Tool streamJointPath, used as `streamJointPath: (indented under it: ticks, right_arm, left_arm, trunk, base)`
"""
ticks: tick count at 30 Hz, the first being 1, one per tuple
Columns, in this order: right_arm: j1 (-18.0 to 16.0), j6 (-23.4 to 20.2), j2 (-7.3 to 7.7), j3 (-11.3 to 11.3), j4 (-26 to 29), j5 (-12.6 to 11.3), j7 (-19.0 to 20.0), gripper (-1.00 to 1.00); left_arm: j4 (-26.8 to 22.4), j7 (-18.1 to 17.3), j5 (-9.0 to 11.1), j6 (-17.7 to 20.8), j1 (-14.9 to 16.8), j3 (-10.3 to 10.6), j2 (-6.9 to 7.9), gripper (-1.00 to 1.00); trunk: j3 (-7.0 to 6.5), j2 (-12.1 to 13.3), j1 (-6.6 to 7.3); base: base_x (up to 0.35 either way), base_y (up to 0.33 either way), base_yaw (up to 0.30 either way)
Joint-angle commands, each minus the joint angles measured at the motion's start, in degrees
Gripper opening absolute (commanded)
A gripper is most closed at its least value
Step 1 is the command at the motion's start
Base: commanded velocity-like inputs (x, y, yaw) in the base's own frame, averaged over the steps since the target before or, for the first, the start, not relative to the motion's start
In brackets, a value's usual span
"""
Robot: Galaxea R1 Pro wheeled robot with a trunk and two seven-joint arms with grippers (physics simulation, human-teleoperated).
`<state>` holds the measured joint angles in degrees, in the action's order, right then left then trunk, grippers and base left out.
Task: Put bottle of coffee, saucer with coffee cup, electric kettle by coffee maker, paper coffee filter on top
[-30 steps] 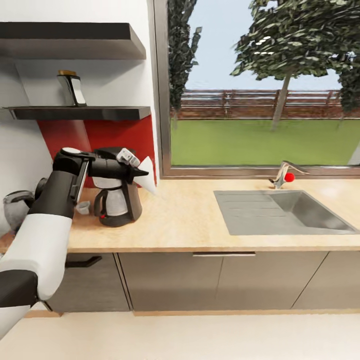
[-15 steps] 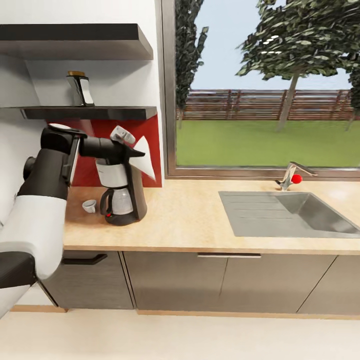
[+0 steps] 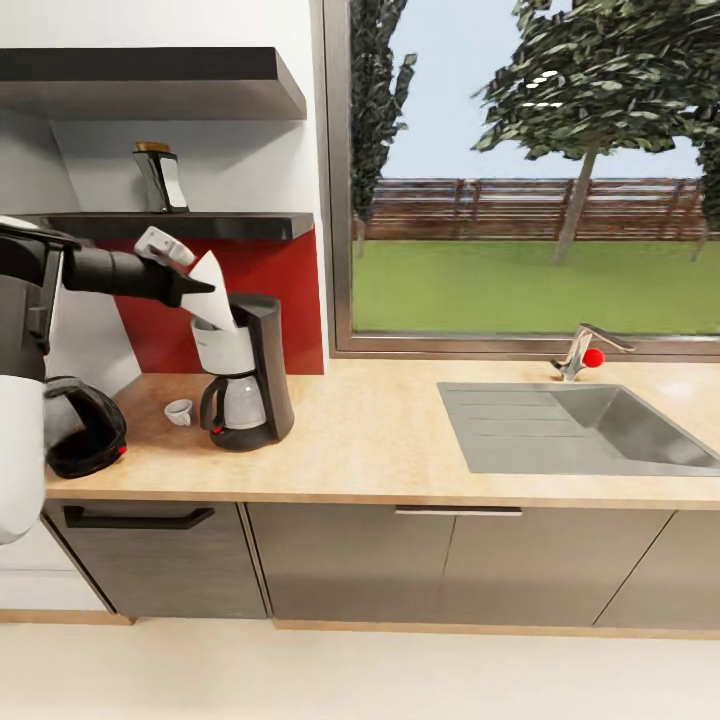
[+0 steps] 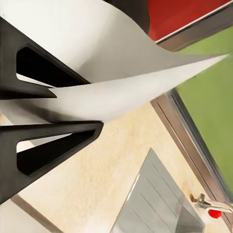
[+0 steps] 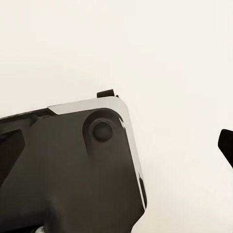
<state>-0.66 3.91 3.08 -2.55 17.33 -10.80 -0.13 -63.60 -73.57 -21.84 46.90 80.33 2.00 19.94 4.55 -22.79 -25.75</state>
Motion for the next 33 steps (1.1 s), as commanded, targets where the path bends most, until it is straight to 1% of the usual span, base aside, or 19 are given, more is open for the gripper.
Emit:
streamJointPath:
  ticks: [1, 3, 6, 9, 10, 13, 14, 16, 17, 18, 19, 20, 22, 26, 31, 33]
  right_arm:
    - [0.0, 0.2, 0.00, 0.0, 0.0, -0.5, 0.0, 1.00]
    - [0.0, 0.2, 0.00, 0.0, 0.0, -0.5, 0.0, 1.00]
    - [0.0, 0.2, 0.00, 0.0, -0.1, -0.4, 0.0, 1.00]
    - [0.0, 0.2, 0.00, 0.0, -0.2, -0.4, 0.0, 1.00]
    - [0.0, 0.2, 0.00, 0.0, -0.2, -0.4, 0.0, 1.00]
    - [0.0, 0.2, 0.00, 0.0, -0.3, -0.4, 0.0, 1.00]
    - [0.0, 0.2, 0.00, 0.0, -0.3, -0.4, 0.0, 1.00]
    - [0.0, 0.2, 0.05, 0.0, -0.4, -0.4, 0.0, 1.00]
    - [0.0, 0.2, 0.06, 0.0, -0.4, -0.4, 0.0, 1.00]
    - [0.0, 0.2, 0.07, 0.0, -0.4, -0.4, 0.0, 1.00]
    - [0.0, 0.2, 0.07, 0.0, -0.4, -0.4, 0.0, 1.00]
    - [0.0, 0.2, 0.03, 0.0, -0.4, -0.4, 0.0, 1.00]
    - [0.0, 0.2, 0.00, 0.0, -0.4, -0.4, 0.0, 1.00]
    - [0.0, 0.2, 0.00, 0.0, -0.4, -0.4, 0.0, 1.00]
    - [0.0, 0.2, 0.00, 0.0, -0.5, -0.4, 0.0, 1.00]
    - [0.0, 0.2, 0.00, 0.0, -0.5, -0.4, 0.0, 1.00]
  left_arm:
    - [-0.1, -0.4, -0.6, 0.1, 0.1, 0.1, 0.29, -1.00]
    - [-0.3, -0.4, -0.9, 0.0, 0.0, 0.3, 0.56, -1.00]
    - [-0.5, -0.4, -3.0, -0.2, -0.2, 0.4, 0.74, -1.00]
    - [-0.7, -0.2, -7.7, -0.3, -0.4, 0.4, 0.75, -1.00]
    - [-0.7, -0.2, -8.5, -0.4, -0.4, 0.4, 0.72, -1.00]
    - [-0.8, 0.5, -12.7, -0.5, -0.5, 0.5, 0.39, -1.00]
    - [-0.9, 0.7, -13.3, -0.5, -0.6, 0.5, 0.33, -1.00]
    - [-1.8, 2.1, -15.3, -0.5, -0.7, 0.5, 0.13, -1.00]
    - [-2.1, 2.7, -15.7, -0.6, -0.8, 0.5, 0.07, -1.00]
    - [-2.7, 4.0, -16.4, -0.5, -0.9, 0.5, -0.06, -1.00]
    - [-3.2, 5.5, -16.9, -0.5, -1.0, 0.5, -0.18, -1.00]
    - [-3.8, 8.1, -17.4, -0.5, -1.1, 0.4, -0.32, -1.00]
    - [-4.2, 10.2, -17.7, -0.5, -1.1, 0.2, -0.71, -1.00]
    - [-4.2, 10.4, -17.8, -0.6, -1.2, 0.2, -0.77, -1.00]
    - [-4.3, 10.5, -17.7, -0.6, -1.3, 0.2, -0.80, -1.00]
    - [-4.3, 10.6, -17.8, -0.7, -2.3, 0.2, -0.85, -1.00]
  trunk:
    - [0.13, -0.1, -0.04]
    - [0.13, -0.1, -0.04]
    - [0.13, -0.1, -0.04]
    - [0.13, -0.1, -0.04]
    - [0.13, -0.1, -0.04]
    - [0.13, -0.1, -0.04]
    - [0.13, -0.1, -0.04]
    - [0.13, -0.1, -0.04]
    - [0.13, -0.1, -0.04]
    - [0.13, -0.1, -0.04]
    - [0.13, -0.1, -0.04]
    - [0.13, -0.1, -0.04]
    - [0.13, -0.1, -0.04]
    - [0.13, -0.1, -0.04]
    - [0.13, -0.1, -0.04]
    - [0.13, -0.1, -0.04]
  base:
    - [0.000, 0.000, 0.000]
    - [0.000, 0.000, 0.000]
    - [0.000, 0.000, 0.000]
    - [0.000, 0.000, 0.000]
    - [0.000, 0.000, 0.000]
    - [0.000, 0.000, 0.000]
    - [0.000, 0.000, 0.000]
    - [0.000, 0.000, 0.000]
    - [0.000, 0.000, 0.000]
    - [0.000, 0.000, 0.000]
    - [0.000, 0.000, 0.000]
    - [0.000, 0.000, 0.000]
    - [0.000, 0.000, 0.000]
    - [0.044, 0.000, 0.000]
    - [0.274, 0.000, 0.000]
    - [0.154, 0.000, 0.000]
